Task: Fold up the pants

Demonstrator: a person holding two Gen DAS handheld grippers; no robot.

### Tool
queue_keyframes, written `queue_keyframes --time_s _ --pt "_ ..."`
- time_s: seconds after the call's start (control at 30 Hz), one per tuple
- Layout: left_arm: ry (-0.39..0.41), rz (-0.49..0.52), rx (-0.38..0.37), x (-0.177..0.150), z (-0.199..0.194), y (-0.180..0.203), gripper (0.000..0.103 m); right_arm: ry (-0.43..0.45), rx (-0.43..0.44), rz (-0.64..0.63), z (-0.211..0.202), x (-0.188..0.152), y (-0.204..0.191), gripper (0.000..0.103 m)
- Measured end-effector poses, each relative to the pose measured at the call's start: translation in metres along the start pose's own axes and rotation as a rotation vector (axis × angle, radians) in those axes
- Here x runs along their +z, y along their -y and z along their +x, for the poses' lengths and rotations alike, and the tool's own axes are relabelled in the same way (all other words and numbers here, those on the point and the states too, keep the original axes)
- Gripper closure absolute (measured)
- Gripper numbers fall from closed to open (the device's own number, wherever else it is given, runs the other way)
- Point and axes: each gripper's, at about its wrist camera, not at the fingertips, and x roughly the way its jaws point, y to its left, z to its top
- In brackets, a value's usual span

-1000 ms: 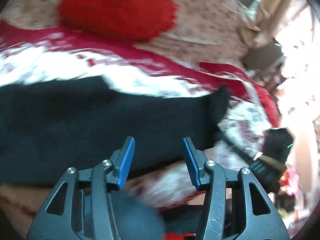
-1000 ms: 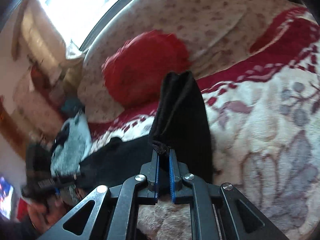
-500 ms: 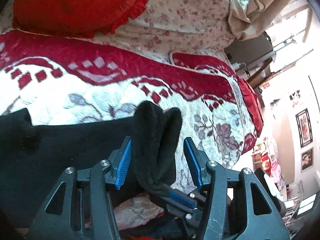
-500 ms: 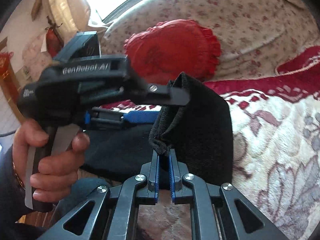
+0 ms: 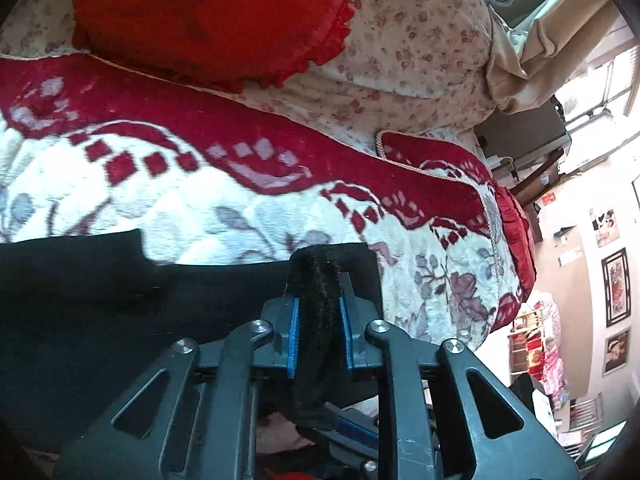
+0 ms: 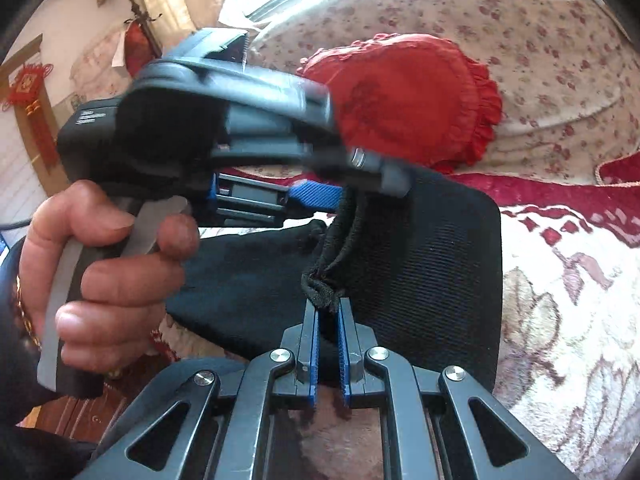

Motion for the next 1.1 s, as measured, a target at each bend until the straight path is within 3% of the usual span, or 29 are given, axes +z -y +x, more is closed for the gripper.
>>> queue_keyframes --time_s 0.4,0.8,0.97,1.1 --pt "0.004 -0.051 0.068 -0.005 -0.021 -0.080 0.091 -0.101 0.145 0.046 0.056 0.005 -0.027 0.095" --pt "0.055 -0.051 0.068 -0.011 -0.043 -0.098 0.091 -0.127 0.210 0.011 0.076 0.017 -0.046 0.095" --pt "0.069 -0.023 0.147 -0.023 -0.026 -0.112 0.086 -0.242 0.196 0.024 0.103 0.006 -0.042 0.095" --pt "0.109 0.027 0.166 -0.029 -0.026 -0.108 0.085 -0.237 0.210 0.043 0.107 0.005 -0.037 0.095"
